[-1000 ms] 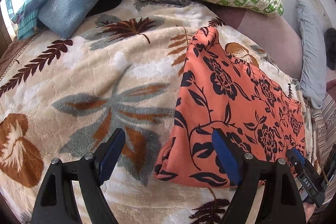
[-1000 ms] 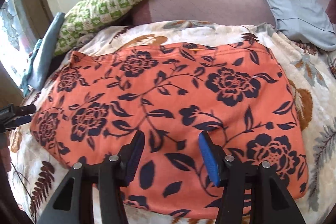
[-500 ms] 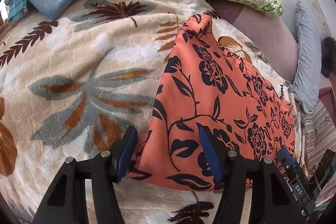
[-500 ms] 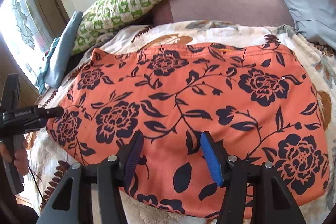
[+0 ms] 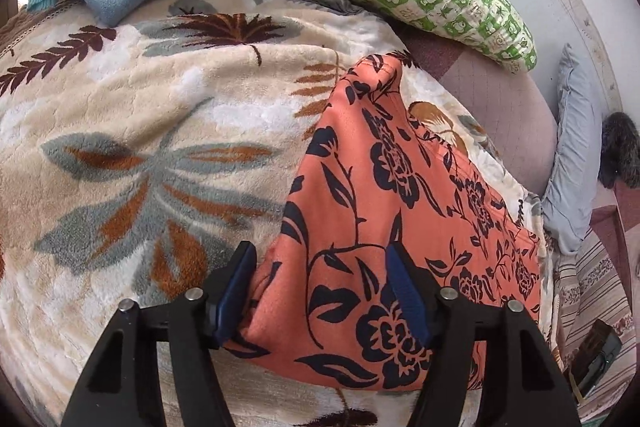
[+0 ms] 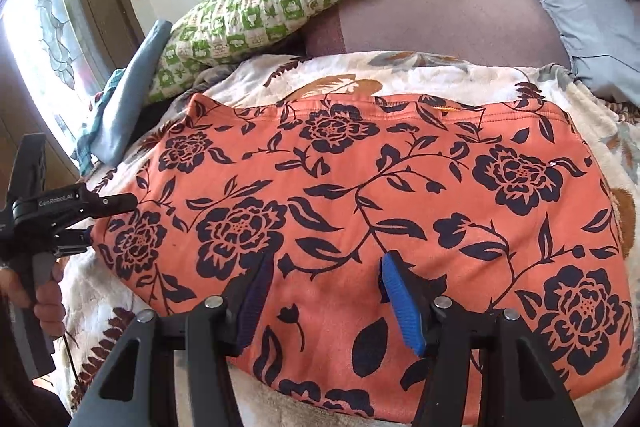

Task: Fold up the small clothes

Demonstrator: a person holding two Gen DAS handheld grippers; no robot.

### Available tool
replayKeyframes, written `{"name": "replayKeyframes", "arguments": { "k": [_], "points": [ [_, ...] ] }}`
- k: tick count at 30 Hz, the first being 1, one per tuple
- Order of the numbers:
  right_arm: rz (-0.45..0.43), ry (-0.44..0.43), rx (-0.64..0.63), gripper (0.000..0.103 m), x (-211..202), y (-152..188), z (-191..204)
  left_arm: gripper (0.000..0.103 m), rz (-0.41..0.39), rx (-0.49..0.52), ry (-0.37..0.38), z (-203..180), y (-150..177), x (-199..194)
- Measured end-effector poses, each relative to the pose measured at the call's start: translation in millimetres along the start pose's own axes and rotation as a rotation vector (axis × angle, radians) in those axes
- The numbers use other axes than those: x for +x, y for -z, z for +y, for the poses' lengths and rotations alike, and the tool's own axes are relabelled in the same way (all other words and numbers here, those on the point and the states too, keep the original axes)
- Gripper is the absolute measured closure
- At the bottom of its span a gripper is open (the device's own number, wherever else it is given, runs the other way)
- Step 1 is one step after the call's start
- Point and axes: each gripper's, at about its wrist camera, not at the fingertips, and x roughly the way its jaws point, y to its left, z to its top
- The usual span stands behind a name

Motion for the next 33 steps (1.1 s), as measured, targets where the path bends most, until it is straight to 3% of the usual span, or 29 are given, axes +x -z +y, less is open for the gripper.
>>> {"name": "replayKeyframes", "arguments": {
  "k": [1,4,6,8,9,10,11,12,15,16,17,19,22,24,30,33],
  "points": [
    [0.037,0.004,0.01,0.042,7.8,1.3,-1.5,0.028,-0.003,0.001,0.024,-1.1,0.2,0.6],
    [0.028,0.016,0.004,0.042,9.2,3.8,-0.1,0.028,-0.056,0.009,0.089,-4.6,-0.3,-2.0],
    [0.012,-0.004,0.018,0.042,4.4,2.3,-2.1,0.041,-0.078,0.038,0.102,-9.7,-1.7,-1.9],
    [-0.052,-0.042,0.06,0.042,-7.0,-0.7,-9.6,0.063,-0.087,0.069,0.04,-12.8,-0.7,2.6],
    [-0.076,-0.034,0.071,0.042,-12.4,-3.2,-13.1,0.065,-0.087,0.068,0.018,-11.0,0.0,5.5],
    [-0.098,-0.025,0.072,0.048,-17.6,-6.5,-15.9,0.066,-0.086,0.056,0.012,-8.3,0.4,8.6],
    [-0.109,-0.01,0.063,0.066,-20.2,-10.0,-18.0,0.066,-0.087,0.044,0.011,-6.4,0.4,11.1],
    [-0.107,0.019,0.056,0.074,-20.7,-12.9,-20.0,0.066,-0.093,0.039,0.01,-3.5,1.0,11.7],
    [-0.077,0.021,0.088,0.078,-12.8,-17.2,-32.2,0.065,-0.104,0.034,0.007,-3.9,0.5,12.5],
    [-0.069,0.022,0.104,0.08,-9.0,-17.6,-36.8,0.07,-0.111,0.037,0.003,-4.7,1.0,11.5],
    [-0.062,0.019,0.119,0.08,-5.6,-17.7,-41.5,0.087,-0.121,0.041,-0.006,-5.9,0.8,10.7],
    [-0.044,0.013,0.141,0.08,1.4,-16.7,-49.8,0.092,-0.133,0.051,-0.022,-7.5,-0.3,10.7],
    [0.017,0.023,0.138,0.079,17.0,-13.1,-54.2,0.094,-0.153,0.048,-0.018,-8.1,-0.7,8.0],
    [0.014,0.02,0.142,0.079,17.3,-11.9,-55.1,0.095,-0.174,0.073,-0.01,-13.7,-0.7,2.6],
    [0.013,-0.004,0.154,0.08,17.9,-8.9,-59.8,0.095,-0.263,0.234,0.069,-58.2,5.7,-31.0],
    [0.019,-0.028,0.174,0.08,17.1,-9.3,-64.3,0.095,-0.263,0.309,0.092,-89.5,15.6,-39.9]
  ]
}}
